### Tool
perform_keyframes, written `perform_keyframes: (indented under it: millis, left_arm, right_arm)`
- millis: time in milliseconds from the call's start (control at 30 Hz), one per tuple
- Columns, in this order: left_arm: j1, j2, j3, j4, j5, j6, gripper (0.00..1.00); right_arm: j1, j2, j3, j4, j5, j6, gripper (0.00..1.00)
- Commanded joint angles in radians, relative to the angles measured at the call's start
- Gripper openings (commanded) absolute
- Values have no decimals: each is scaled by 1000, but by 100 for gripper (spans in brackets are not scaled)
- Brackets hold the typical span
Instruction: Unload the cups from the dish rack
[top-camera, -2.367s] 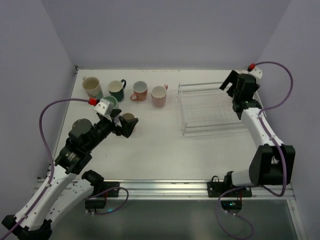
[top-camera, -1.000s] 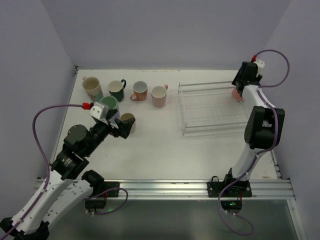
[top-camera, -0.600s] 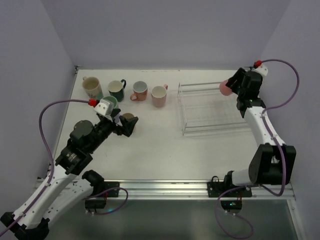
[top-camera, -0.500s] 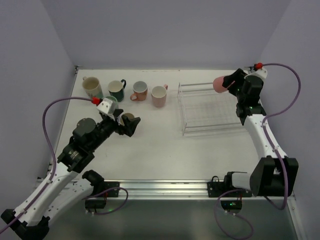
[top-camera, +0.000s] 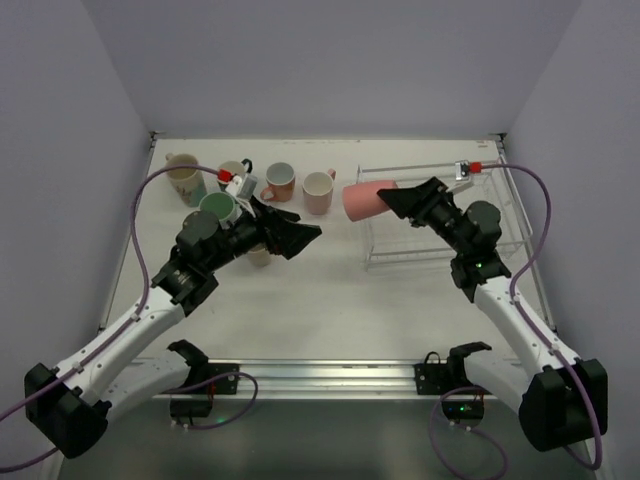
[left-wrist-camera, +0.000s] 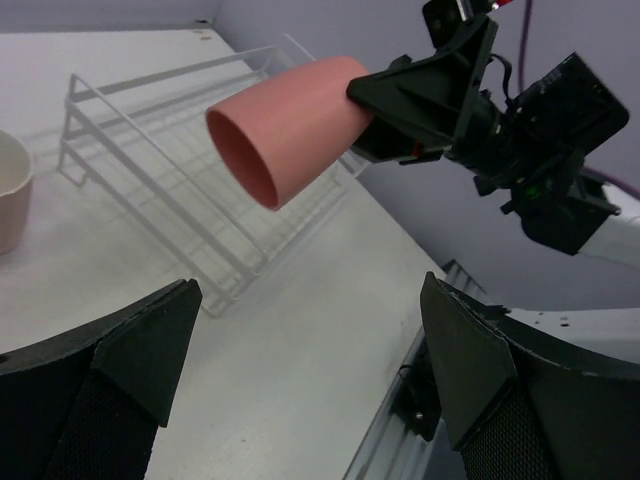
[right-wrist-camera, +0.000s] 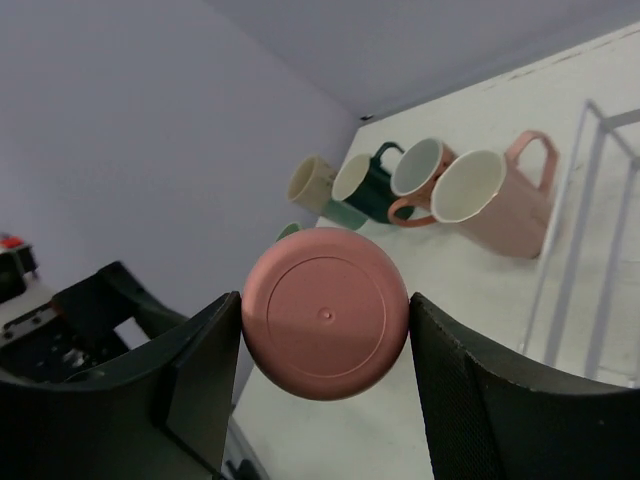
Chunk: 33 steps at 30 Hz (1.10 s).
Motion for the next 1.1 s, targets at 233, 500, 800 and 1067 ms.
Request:
perform_keyframes:
  millis: [233,500,800,1067]
  left_arm:
    - [-62,151,-42,416,153,-343,100]
    - [-110,211,-43,506,168,-409,84]
    - [-116,215,-49,548,154,-403,51]
    - [-116,143,-17,361,18,-246,0]
  right_arm:
    - [89,-48,-145,390,-194,243,31]
    - [106,-8,-182,518,-231,306,31]
    - [155,50,-197,573,-224,331,32]
    - [192,104,-217,628,-232,354,47]
